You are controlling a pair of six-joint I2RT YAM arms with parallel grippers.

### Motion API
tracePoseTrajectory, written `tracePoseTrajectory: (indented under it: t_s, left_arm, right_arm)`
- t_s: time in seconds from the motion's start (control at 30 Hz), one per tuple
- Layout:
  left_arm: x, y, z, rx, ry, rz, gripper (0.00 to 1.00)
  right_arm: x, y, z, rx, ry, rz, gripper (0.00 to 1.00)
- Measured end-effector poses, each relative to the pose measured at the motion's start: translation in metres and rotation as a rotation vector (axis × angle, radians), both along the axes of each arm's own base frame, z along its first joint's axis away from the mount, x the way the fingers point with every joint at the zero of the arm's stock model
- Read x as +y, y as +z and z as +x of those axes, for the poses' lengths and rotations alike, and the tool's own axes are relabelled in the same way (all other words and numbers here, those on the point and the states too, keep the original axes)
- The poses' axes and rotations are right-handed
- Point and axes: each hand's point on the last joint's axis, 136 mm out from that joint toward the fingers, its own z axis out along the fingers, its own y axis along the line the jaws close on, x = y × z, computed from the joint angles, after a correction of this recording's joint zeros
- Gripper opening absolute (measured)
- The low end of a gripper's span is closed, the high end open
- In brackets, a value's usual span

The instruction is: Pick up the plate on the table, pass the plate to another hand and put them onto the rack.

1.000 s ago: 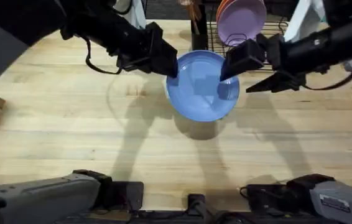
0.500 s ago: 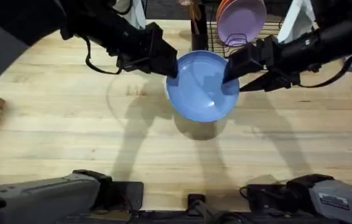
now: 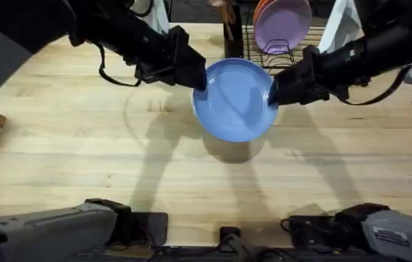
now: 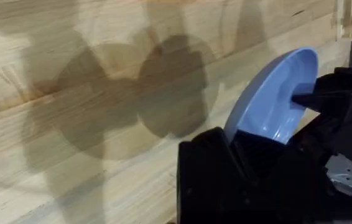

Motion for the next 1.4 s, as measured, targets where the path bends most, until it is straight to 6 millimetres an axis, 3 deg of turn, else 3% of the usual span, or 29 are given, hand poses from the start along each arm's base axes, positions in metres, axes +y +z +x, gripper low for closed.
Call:
tracePoseTrajectory:
  t_s: [0.2, 0.27, 0.4, 0.43, 1.13, 1.4]
  left_arm:
    - [0.0, 0.0, 0.0, 0.0, -0.001, -0.001, 0.078]
    - [-0.001, 0.0, 0.0, -0.001, -0.004, -0.003, 0.277]
    - [-0.001, 0.001, -0.001, 0.0, -0.005, -0.006, 0.907]
    - [-0.001, 0.001, -0.001, 0.001, -0.004, -0.008, 0.969]
    - [-0.001, 0.0, 0.0, 0.0, -0.002, -0.002, 0.993]
    - [-0.001, 0.001, 0.002, -0.008, 0.0, -0.002, 0.994]
  right_arm:
    - [0.0, 0.0, 0.0, -0.001, -0.001, -0.002, 0.034]
    - [0.0, 0.0, 0.0, -0.001, -0.001, -0.002, 0.034]
    - [-0.001, -0.001, 0.001, -0.003, -0.004, -0.009, 0.034]
    - [-0.002, -0.001, 0.001, -0.004, -0.004, -0.01, 0.034]
    - [-0.001, 0.001, 0.007, -0.034, -0.003, -0.01, 0.034]
    - [0.0, 0.003, 0.012, -0.146, 0.145, -0.047, 0.032]
